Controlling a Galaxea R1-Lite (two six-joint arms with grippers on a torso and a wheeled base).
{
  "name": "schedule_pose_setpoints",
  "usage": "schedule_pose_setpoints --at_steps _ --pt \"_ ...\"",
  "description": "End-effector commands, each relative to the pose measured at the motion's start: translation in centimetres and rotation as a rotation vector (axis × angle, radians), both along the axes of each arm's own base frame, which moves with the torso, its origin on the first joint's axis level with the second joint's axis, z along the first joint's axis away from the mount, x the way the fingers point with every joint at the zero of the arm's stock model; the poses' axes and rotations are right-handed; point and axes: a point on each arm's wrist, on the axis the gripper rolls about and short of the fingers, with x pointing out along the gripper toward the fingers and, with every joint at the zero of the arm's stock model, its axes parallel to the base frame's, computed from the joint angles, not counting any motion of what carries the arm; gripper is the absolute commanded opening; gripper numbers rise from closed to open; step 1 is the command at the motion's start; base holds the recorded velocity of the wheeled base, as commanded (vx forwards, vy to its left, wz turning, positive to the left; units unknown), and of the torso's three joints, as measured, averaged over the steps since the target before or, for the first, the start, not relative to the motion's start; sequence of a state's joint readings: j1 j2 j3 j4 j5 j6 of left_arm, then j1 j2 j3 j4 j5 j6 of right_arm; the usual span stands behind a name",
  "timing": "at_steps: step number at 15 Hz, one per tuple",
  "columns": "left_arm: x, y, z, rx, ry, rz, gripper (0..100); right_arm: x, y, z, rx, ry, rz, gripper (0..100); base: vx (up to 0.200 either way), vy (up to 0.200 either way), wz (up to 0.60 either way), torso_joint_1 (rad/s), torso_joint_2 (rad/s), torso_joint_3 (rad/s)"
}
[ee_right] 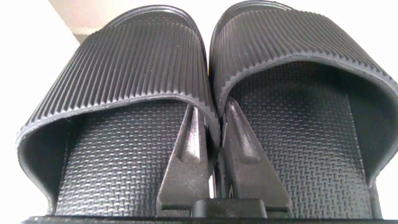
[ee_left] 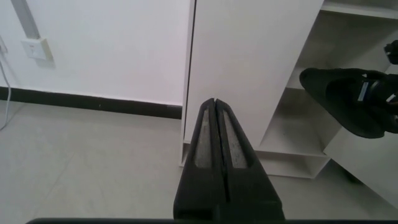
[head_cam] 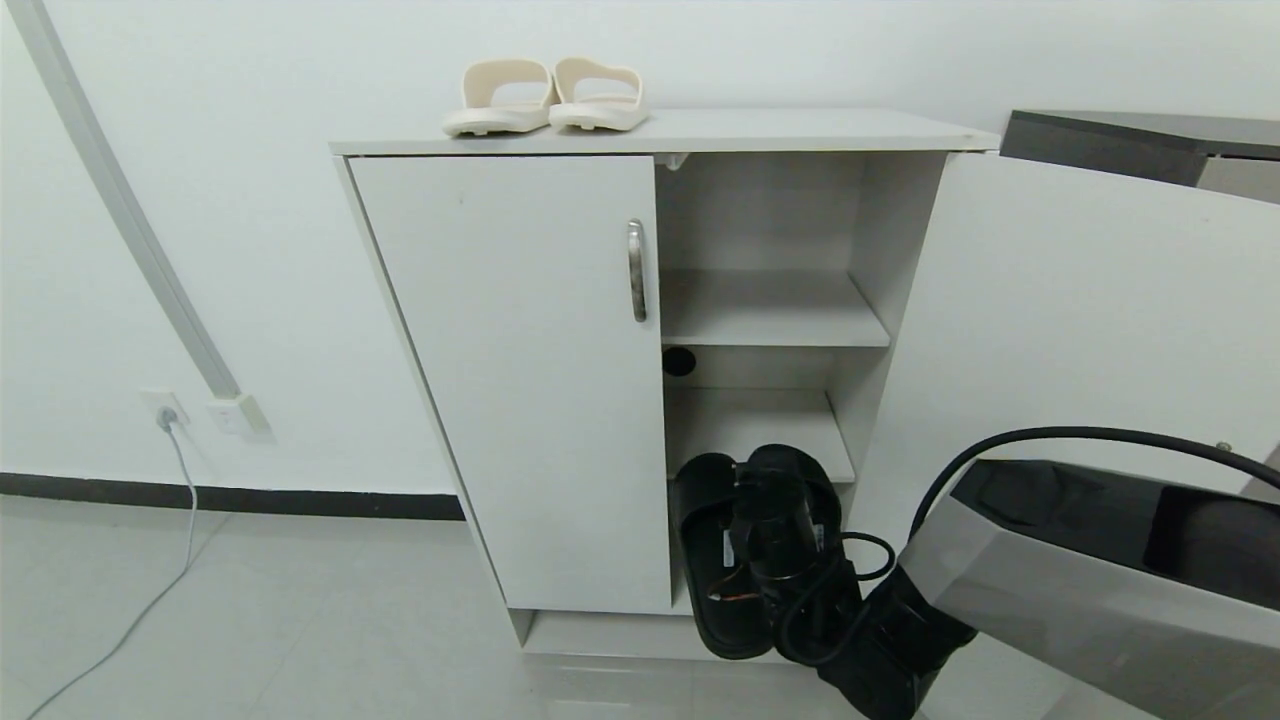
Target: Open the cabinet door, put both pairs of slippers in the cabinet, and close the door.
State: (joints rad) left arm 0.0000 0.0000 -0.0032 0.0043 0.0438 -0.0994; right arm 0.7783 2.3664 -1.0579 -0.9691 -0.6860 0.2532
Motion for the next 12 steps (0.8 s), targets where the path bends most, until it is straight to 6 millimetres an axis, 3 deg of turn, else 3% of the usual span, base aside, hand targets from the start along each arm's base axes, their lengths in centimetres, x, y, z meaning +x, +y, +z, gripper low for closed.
schedule_pose_setpoints --at_steps 1,12 --pt "0.0 0.0 0.0 0.000 0.000 -0.001 0 0.4 0.2 -0.5 -0.001 0.001 -0.002 0 0.000 0.000 0.00 0.000 0.00 0.000" --pt "0.0 0.0 0.0 0.000 0.000 -0.001 0 0.5 0.3 1.8 0.021 -0.050 -0.007 0 0.000 0.000 0.00 0.005 0.00 -0.177"
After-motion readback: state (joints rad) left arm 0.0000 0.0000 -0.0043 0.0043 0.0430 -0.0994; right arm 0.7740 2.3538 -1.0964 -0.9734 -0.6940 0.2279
